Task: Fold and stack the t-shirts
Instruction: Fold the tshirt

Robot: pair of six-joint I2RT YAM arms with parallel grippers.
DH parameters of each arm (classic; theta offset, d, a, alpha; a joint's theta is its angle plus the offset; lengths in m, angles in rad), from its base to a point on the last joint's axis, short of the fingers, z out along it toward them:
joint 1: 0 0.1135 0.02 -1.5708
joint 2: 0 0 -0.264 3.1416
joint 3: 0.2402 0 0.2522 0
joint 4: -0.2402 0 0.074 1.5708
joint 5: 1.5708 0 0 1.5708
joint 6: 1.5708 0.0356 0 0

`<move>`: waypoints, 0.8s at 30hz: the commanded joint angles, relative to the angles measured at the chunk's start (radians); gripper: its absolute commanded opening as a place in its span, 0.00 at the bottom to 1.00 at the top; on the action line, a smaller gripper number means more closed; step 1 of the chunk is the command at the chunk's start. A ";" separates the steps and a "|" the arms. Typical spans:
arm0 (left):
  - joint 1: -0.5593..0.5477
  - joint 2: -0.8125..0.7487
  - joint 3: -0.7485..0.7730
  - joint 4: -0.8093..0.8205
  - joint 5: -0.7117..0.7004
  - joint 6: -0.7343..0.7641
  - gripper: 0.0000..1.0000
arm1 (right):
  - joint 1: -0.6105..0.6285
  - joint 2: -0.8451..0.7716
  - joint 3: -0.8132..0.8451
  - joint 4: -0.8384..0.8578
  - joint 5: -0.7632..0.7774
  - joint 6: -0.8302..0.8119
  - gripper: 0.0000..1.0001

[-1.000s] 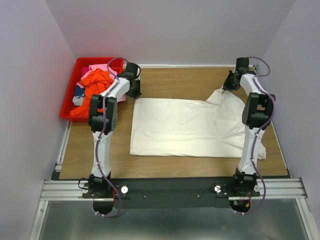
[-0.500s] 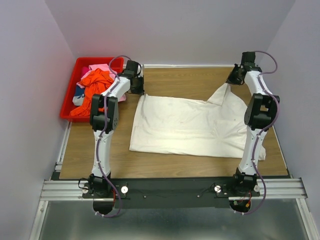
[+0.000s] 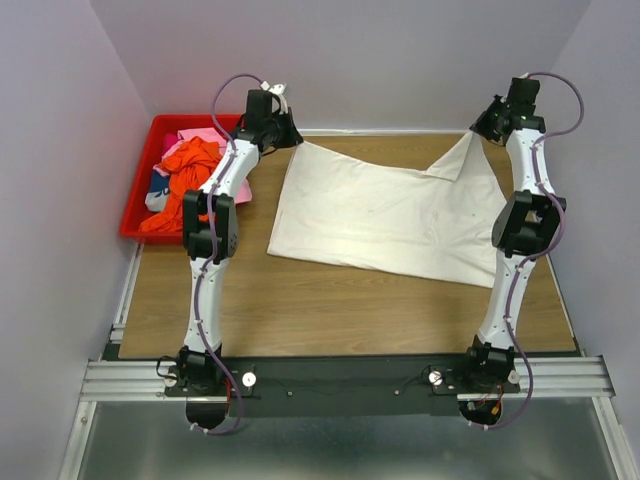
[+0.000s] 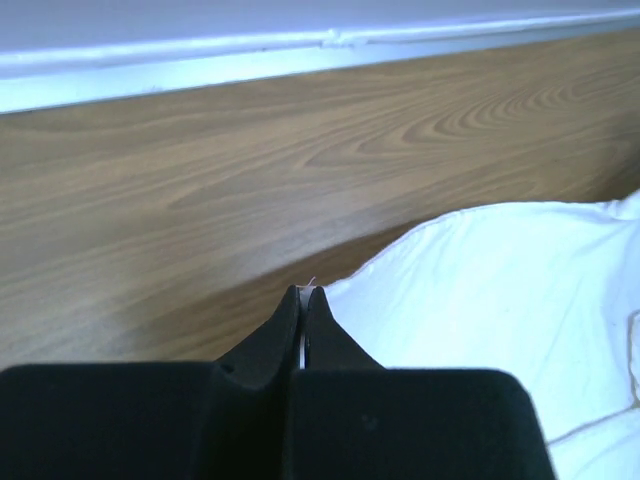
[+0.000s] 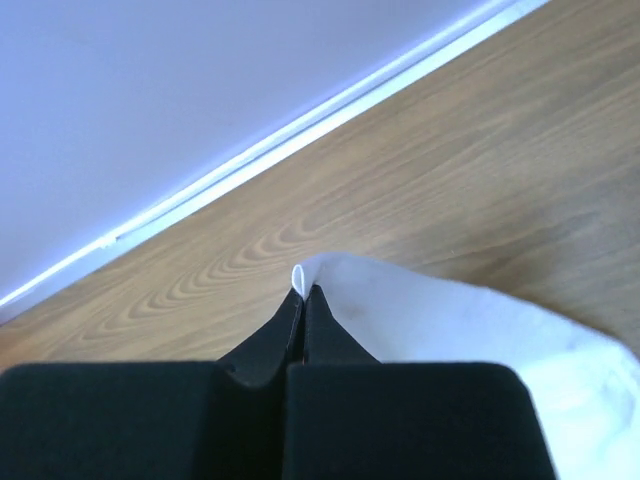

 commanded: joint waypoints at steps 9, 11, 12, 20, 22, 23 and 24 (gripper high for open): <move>0.017 -0.111 -0.243 0.044 -0.009 0.090 0.00 | 0.001 -0.312 -0.334 -0.001 -0.022 0.007 0.00; 0.017 -0.142 -0.286 0.028 -0.037 0.096 0.00 | 0.001 -0.377 -0.452 -0.004 -0.011 0.004 0.00; 0.017 -0.153 -0.300 0.018 -0.061 0.104 0.00 | 0.000 -0.437 -0.489 -0.009 -0.008 0.006 0.00; 0.019 -0.230 -0.409 -0.048 -0.206 0.124 0.00 | 0.001 -0.691 -0.796 -0.047 0.009 0.046 0.00; 0.019 -0.253 -0.426 -0.052 -0.227 0.127 0.00 | 0.001 -0.725 -0.865 -0.064 0.009 0.050 0.00; 0.019 -0.259 -0.443 -0.050 -0.232 0.128 0.00 | 0.001 -0.742 -0.885 -0.068 0.009 0.052 0.00; 0.019 -0.276 -0.450 -0.050 -0.236 0.130 0.00 | 0.001 -0.773 -0.929 -0.073 0.007 0.053 0.00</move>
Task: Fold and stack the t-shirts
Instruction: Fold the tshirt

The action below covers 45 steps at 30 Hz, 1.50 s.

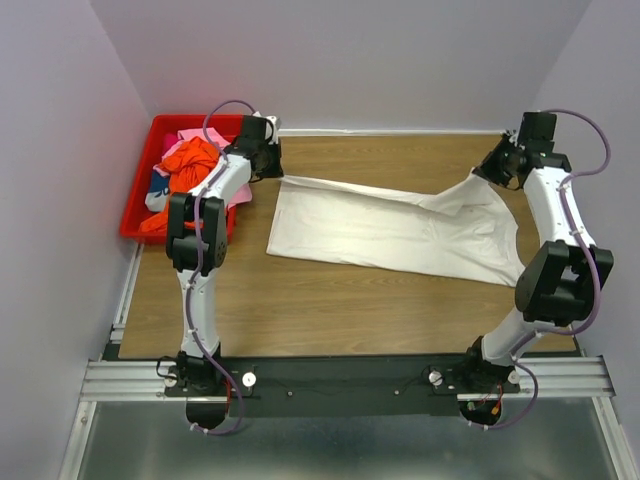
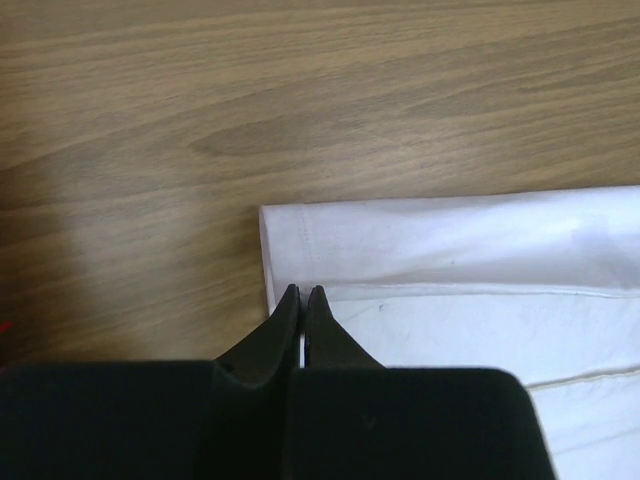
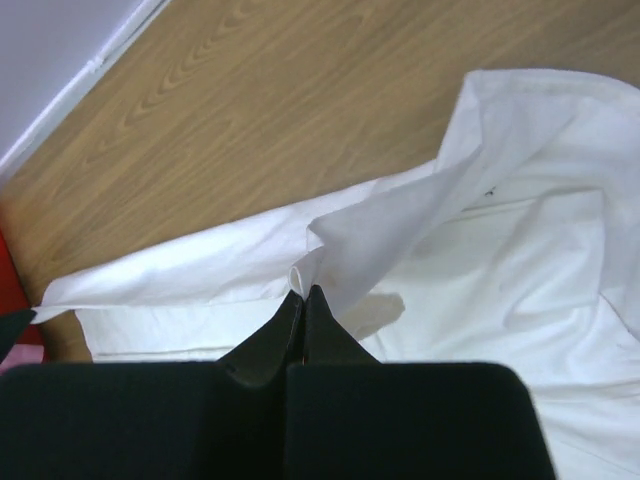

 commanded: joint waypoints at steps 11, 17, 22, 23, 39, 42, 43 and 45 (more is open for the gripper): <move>0.006 -0.160 -0.179 -0.014 -0.031 0.030 0.00 | 0.000 -0.231 -0.279 -0.111 0.045 0.044 0.00; 0.006 -0.228 -0.282 -0.012 -0.031 0.028 0.00 | 0.000 -0.282 -0.314 -0.144 0.054 0.035 0.00; 0.004 -0.269 -0.363 -0.017 -0.022 0.015 0.11 | 0.000 -0.319 -0.398 -0.175 0.082 0.025 0.01; 0.004 -0.275 -0.374 -0.017 -0.020 0.010 0.18 | 0.000 -0.326 -0.414 -0.177 0.094 0.025 0.00; -0.152 -0.193 -0.209 0.008 0.062 -0.030 0.54 | 0.129 -0.357 -0.447 -0.056 0.056 -0.139 0.54; -0.172 -0.171 -0.208 0.018 0.092 -0.041 0.54 | 0.265 -0.299 -0.470 -0.022 0.054 -0.131 0.51; -0.174 -0.171 -0.210 0.022 0.095 -0.042 0.54 | 0.287 -0.284 -0.477 -0.011 0.062 -0.123 0.51; -0.174 -0.166 -0.221 0.026 0.102 -0.041 0.54 | 0.322 -0.244 -0.492 0.018 0.089 -0.105 0.51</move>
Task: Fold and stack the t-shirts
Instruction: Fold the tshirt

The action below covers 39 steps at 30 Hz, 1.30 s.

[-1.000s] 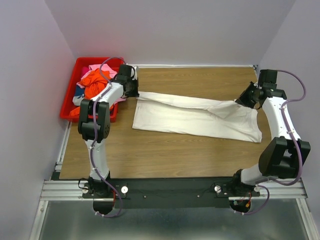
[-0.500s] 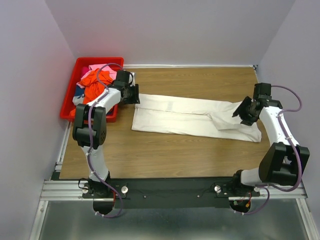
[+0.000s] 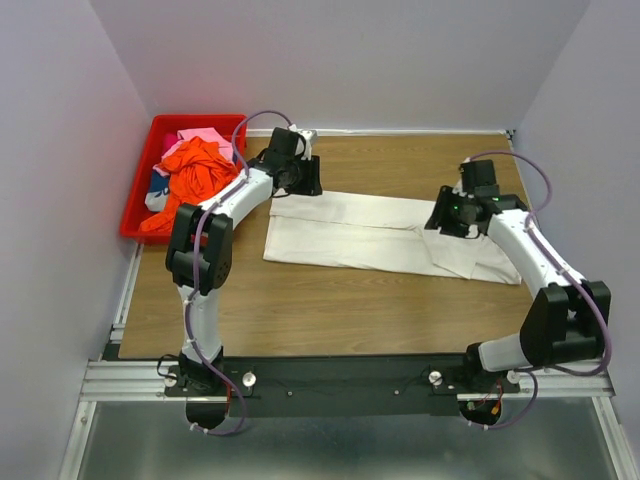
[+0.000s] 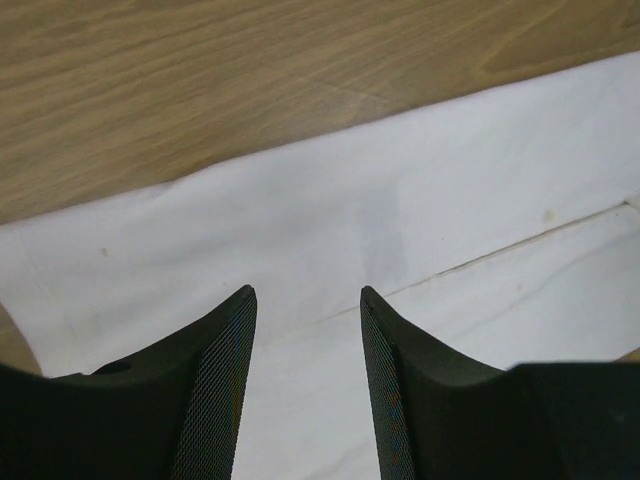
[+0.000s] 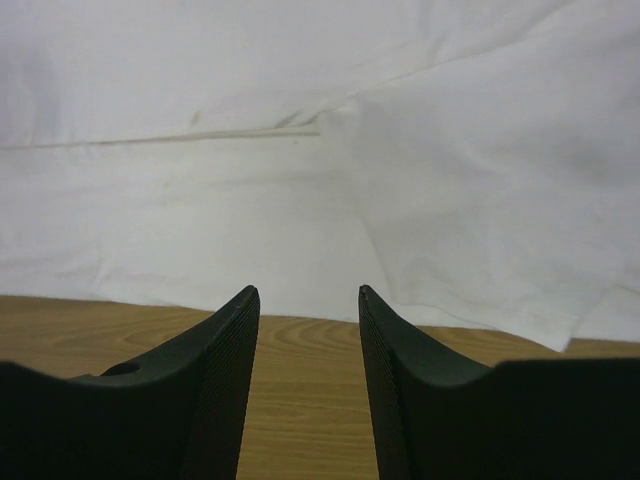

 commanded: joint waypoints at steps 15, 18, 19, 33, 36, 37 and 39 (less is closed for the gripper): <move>0.008 0.067 -0.084 0.047 0.074 0.004 0.54 | 0.112 0.279 -0.058 0.095 0.231 -0.020 0.54; 0.008 0.067 -0.090 0.047 0.071 0.012 0.54 | 0.112 0.299 -0.062 0.093 0.254 -0.016 0.58; 0.009 0.067 -0.091 0.044 0.072 0.012 0.54 | 0.112 0.305 -0.065 0.095 0.267 -0.014 0.58; 0.011 0.079 -0.096 0.030 0.060 0.030 0.54 | 0.101 0.261 0.007 0.027 0.399 -0.019 0.27; 0.011 0.087 -0.097 0.029 0.055 0.030 0.54 | 0.081 0.262 0.023 0.018 0.428 -0.036 0.26; 0.012 0.087 -0.101 0.027 0.051 0.032 0.54 | 0.069 0.264 0.032 0.017 0.437 -0.040 0.26; 0.012 0.087 -0.107 0.027 0.049 0.033 0.54 | 0.054 0.265 0.037 0.017 0.449 -0.051 0.25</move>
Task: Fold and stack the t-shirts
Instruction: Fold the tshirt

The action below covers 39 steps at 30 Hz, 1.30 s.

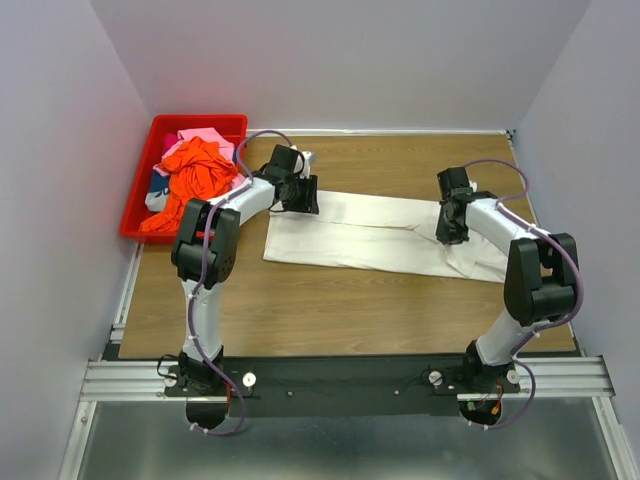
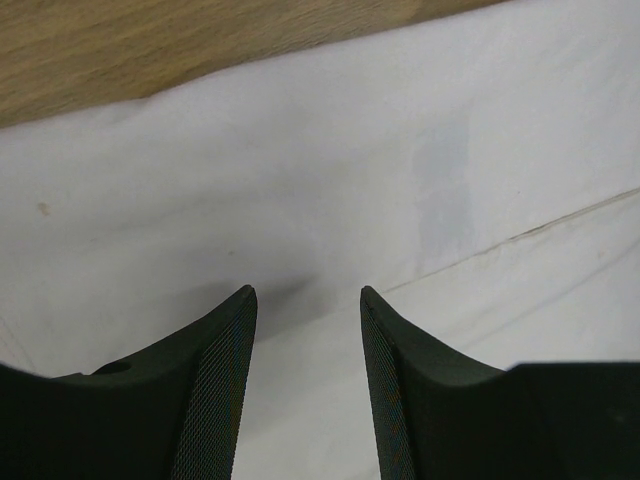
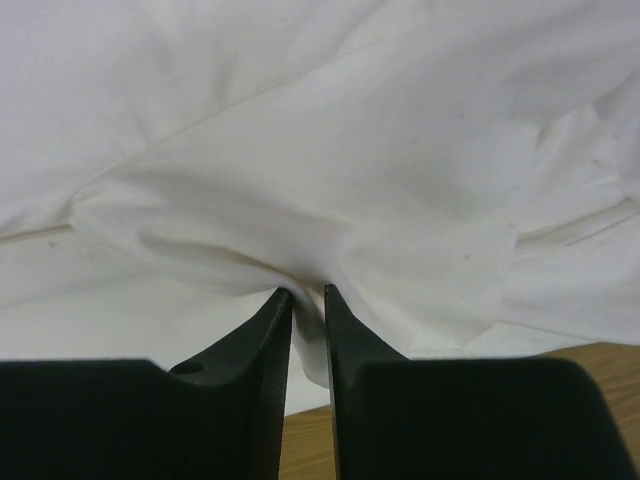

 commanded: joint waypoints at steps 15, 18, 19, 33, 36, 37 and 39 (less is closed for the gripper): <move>0.006 -0.006 -0.043 0.006 0.002 0.015 0.54 | -0.071 -0.075 0.113 -0.051 0.154 -0.055 0.51; 0.006 -0.009 -0.054 0.012 0.003 0.013 0.54 | -0.067 -0.137 0.116 -0.047 -0.027 -0.110 0.53; 0.006 -0.007 -0.055 0.015 0.009 0.010 0.54 | -0.060 -0.149 0.114 -0.047 -0.068 -0.125 0.52; 0.006 -0.016 -0.108 0.041 0.026 0.007 0.54 | 0.027 -0.077 -0.029 0.021 -0.481 -0.153 0.52; 0.006 -0.026 -0.114 0.044 0.026 0.008 0.54 | 0.027 -0.025 -0.032 0.030 -0.464 -0.145 0.52; 0.006 -0.029 -0.120 0.046 0.026 0.008 0.54 | 0.029 -0.017 -0.030 0.035 -0.449 -0.139 0.52; 0.006 -0.030 -0.124 0.048 0.026 0.008 0.54 | 0.027 0.007 -0.027 0.036 -0.386 -0.128 0.52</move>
